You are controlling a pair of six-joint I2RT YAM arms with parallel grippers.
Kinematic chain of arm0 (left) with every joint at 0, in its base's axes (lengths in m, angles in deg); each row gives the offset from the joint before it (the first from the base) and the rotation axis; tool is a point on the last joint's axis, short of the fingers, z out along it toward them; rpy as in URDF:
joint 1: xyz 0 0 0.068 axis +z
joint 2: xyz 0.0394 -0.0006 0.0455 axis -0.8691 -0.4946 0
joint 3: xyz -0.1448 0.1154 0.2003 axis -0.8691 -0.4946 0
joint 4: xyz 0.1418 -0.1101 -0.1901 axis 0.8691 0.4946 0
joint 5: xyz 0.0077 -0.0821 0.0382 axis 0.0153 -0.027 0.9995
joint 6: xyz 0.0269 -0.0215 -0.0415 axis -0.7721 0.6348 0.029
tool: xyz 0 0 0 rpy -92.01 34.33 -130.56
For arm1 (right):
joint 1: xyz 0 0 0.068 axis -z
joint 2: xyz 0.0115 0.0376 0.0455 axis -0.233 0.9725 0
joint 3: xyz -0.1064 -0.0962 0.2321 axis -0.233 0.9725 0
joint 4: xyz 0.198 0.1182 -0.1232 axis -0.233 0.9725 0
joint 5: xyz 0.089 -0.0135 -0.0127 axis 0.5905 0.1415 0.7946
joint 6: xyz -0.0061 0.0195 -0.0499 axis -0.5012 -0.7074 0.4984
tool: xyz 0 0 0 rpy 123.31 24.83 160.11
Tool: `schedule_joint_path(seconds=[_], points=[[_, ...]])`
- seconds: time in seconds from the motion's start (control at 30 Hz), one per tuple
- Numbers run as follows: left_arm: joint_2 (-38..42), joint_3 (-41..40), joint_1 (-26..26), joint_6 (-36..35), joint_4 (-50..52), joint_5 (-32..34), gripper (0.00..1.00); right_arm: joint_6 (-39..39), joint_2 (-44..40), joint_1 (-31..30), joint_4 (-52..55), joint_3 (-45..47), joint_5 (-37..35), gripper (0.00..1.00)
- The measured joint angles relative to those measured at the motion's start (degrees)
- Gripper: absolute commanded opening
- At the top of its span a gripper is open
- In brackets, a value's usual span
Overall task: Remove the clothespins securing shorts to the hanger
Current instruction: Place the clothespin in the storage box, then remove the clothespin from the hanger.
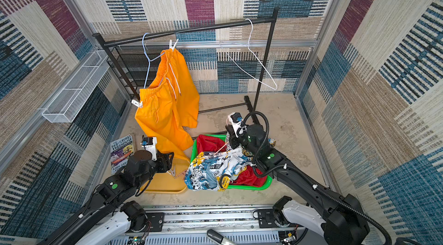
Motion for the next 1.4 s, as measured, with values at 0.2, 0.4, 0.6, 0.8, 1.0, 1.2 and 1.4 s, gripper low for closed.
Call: schedule_joint_path(seconds=[0.2,0.4,0.6,0.8,1.0,1.2,1.4], points=[[-1.44,2.03,-0.24,-4.72,-4.37,-11.91,0.62,-0.22,-0.26,0.00,0.07,-0.37,0.42,0.10],[-14.12,8.85,-4.11,-10.86,-9.38,-22.88,0.62,-0.42,-0.57,0.00,0.13,-0.50,0.90,0.10],[-22.14,14.51,-7.26,-18.03,-10.56,-31.56,0.62,-0.44,-0.85,0.00,0.48,-0.76,1.05,0.10],[-26.82,17.05,-8.41,-21.97,-9.99,-35.45,0.62,-0.46,-0.96,-0.02,0.48,-0.94,1.66,0.10],[-31.17,17.90,-9.66,-23.93,-9.22,-35.78,0.56,-0.66,-1.25,-0.02,0.52,-1.11,2.40,0.10],[-34.10,18.12,-10.82,-24.15,-9.03,-35.76,0.40,-0.68,-1.55,-0.02,0.57,-1.40,2.51,0.10],[-36.06,18.32,-11.76,-24.13,-10.12,-35.82,0.27,-0.87,-1.40,-0.04,0.92,-1.51,2.51,0.10]])
